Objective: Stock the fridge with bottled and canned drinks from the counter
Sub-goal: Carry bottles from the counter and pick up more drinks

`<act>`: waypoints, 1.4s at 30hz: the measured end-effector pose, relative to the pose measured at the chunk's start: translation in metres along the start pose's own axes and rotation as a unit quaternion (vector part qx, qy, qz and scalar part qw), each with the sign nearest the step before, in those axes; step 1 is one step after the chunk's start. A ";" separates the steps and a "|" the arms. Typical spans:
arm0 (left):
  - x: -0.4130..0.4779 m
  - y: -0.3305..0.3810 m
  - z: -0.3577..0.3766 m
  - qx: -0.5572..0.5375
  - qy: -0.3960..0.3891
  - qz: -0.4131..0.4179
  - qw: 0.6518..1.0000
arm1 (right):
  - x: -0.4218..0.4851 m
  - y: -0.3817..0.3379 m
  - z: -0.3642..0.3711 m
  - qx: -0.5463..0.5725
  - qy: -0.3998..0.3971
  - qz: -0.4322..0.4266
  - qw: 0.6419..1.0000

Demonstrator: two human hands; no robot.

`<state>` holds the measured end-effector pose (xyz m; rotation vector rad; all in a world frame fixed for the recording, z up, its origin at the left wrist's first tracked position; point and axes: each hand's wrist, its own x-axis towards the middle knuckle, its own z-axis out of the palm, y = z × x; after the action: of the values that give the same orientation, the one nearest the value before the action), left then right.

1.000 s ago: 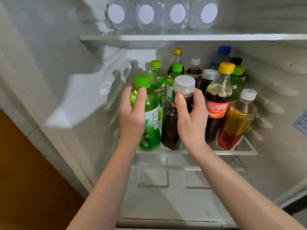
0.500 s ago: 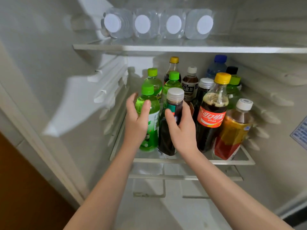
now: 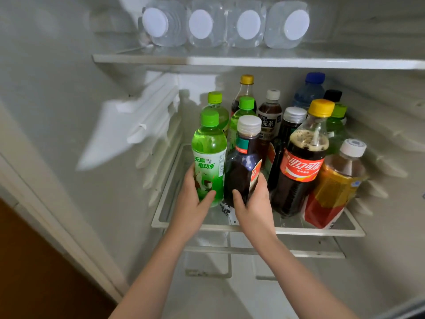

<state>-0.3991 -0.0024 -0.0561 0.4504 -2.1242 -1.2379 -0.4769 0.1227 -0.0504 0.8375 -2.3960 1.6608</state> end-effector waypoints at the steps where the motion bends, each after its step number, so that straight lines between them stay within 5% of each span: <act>1: 0.006 0.001 0.001 0.005 0.000 0.000 1.000 | 0.005 0.001 0.002 -0.004 0.003 0.006 1.000; 18: 0.077 -0.010 0.023 0.018 0.032 -0.042 0.998 | 0.064 0.004 0.026 -0.078 -0.030 0.090 0.992; 27: 0.072 -0.008 0.025 0.012 0.019 -0.089 0.996 | 0.062 0.008 0.019 -0.029 -0.043 0.107 0.993; 34: -0.007 0.014 0.017 -0.042 0.137 -0.017 0.990 | 0.006 0.000 -0.008 0.043 -0.053 0.082 0.994; 42: -0.128 0.011 0.038 -0.114 0.001 0.045 0.992 | -0.113 0.029 -0.084 0.024 -0.002 0.025 0.999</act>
<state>-0.3289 0.1006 -0.1050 0.2532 -1.9490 -1.4048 -0.4146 0.2472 -0.0853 0.7960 -2.4071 1.7431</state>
